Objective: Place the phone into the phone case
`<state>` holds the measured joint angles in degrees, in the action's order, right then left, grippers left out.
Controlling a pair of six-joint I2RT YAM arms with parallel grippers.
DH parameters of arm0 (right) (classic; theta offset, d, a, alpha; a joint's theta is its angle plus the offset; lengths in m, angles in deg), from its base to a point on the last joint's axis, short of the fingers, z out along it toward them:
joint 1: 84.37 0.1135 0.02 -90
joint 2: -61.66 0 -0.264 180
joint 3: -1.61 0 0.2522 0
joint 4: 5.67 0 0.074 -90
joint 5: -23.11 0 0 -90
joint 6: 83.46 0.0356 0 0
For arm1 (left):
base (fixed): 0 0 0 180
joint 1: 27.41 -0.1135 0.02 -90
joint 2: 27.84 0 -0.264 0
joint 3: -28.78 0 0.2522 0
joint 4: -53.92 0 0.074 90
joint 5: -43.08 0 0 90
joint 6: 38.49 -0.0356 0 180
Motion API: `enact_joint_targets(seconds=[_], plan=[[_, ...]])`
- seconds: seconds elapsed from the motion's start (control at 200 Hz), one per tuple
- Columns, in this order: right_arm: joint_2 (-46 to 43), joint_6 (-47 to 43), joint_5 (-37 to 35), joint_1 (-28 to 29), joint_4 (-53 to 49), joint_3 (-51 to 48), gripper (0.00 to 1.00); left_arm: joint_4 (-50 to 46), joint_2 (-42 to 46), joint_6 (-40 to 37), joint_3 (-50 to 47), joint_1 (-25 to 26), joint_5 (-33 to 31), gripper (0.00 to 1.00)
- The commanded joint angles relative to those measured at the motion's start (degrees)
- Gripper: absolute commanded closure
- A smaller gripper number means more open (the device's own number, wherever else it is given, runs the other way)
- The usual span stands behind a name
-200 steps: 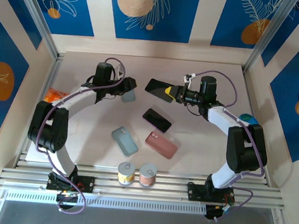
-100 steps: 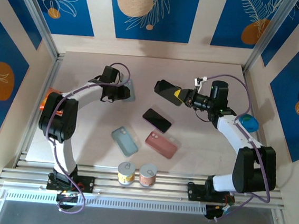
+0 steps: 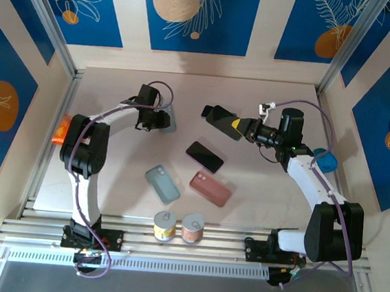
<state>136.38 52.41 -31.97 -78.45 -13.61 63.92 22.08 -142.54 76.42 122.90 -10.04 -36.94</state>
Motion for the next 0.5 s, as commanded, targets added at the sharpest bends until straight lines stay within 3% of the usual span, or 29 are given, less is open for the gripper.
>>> enact_joint_targets(seconds=[0.0,0.495], plan=[[-1.67,-1.16,1.57,-0.46,0.19,-0.37,1.0,-0.48,-1.4,-1.44,1.21,0.2,-0.32,0.65],[-5.0,-0.47,2.12,-2.16,0.46,-3.16,1.0,-0.73,-1.73,0.9,-1.22,3.71,-0.31,0.66]])
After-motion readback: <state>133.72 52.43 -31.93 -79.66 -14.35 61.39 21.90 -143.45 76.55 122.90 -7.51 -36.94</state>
